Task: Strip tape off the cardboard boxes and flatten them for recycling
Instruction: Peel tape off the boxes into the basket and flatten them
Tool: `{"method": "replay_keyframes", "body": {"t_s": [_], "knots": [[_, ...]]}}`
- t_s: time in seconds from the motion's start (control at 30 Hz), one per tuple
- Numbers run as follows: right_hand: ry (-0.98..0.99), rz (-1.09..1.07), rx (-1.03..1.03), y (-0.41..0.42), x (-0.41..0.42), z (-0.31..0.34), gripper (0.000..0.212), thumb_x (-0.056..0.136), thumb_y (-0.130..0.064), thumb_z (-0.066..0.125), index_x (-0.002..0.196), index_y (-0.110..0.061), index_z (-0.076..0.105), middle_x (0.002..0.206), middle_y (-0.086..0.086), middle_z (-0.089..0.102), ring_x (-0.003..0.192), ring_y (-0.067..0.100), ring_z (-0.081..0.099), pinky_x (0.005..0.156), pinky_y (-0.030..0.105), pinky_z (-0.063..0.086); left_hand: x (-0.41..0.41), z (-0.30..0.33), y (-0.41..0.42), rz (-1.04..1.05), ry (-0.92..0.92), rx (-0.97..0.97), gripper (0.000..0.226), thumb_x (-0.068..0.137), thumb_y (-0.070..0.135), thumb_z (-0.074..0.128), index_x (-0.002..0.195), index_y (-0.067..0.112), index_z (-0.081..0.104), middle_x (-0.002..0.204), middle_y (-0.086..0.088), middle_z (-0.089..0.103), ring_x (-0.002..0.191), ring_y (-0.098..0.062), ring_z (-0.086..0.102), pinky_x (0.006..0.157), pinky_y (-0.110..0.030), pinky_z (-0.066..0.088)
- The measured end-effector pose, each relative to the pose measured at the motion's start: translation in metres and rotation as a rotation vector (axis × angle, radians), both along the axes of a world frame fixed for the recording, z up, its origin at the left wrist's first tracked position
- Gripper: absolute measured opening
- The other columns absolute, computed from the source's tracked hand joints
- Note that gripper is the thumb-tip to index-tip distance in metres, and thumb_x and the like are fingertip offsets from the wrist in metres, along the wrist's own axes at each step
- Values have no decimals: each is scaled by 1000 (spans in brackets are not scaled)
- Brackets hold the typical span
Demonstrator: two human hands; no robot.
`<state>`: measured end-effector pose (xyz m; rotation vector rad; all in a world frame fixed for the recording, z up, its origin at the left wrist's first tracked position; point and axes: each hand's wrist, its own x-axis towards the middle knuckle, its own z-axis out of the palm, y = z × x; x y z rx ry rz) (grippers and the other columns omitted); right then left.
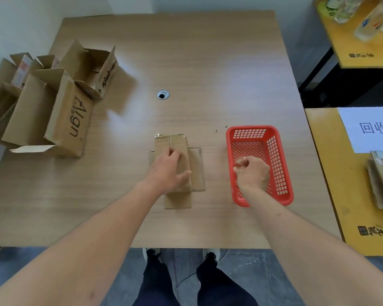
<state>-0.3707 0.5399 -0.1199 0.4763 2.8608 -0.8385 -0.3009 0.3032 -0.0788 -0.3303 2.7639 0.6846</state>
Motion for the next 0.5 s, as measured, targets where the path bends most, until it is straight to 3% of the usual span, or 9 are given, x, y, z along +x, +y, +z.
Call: {"method": "replay_keyframes", "body": {"t_s": [0.1, 0.17, 0.27, 0.4, 0.5], "knots": [[42, 51, 25, -3, 0, 5, 12, 90, -16, 71, 88, -27, 74, 95, -5, 70, 87, 21, 64, 79, 33, 54, -7, -4, 10, 114, -75, -153, 96, 83, 68, 67, 152, 15, 28, 146, -11, 24, 132, -33, 31, 108, -43, 41], [116, 177, -14, -9, -1, 7, 11, 91, -15, 69, 94, -23, 76, 96, 0, 66, 83, 20, 61, 78, 30, 47, -10, -6, 15, 113, -124, -193, 103, 83, 66, 68, 158, 14, 19, 150, -12, 20, 136, -35, 24, 112, -44, 37], [169, 329, -161, -30, -2, 8, 12, 92, -16, 69, 99, -16, 79, 96, 5, 71, 84, 22, 67, 83, 31, 49, -11, -4, 11, 37, -128, -211, 99, 81, 51, 74, 158, 19, 23, 156, -8, 19, 140, -31, 24, 115, -40, 34], [12, 421, -323, -70, -1, 6, 23, 98, -17, 63, 116, -14, 78, 109, 3, 78, 100, 17, 71, 92, 21, 46, 4, -6, -17, 16, -124, -144, 85, 81, 19, 76, 152, 39, 35, 166, -3, 8, 152, -33, 17, 122, -43, 26], [-92, 412, -451, -94, 8, 6, 29, 103, -19, 57, 128, -16, 71, 119, 1, 75, 108, 14, 68, 103, 32, 50, 17, -9, -36, -31, -119, -106, 75, 78, 4, 70, 140, 39, 47, 168, -1, 9, 156, -34, 7, 127, -48, 9]]}}
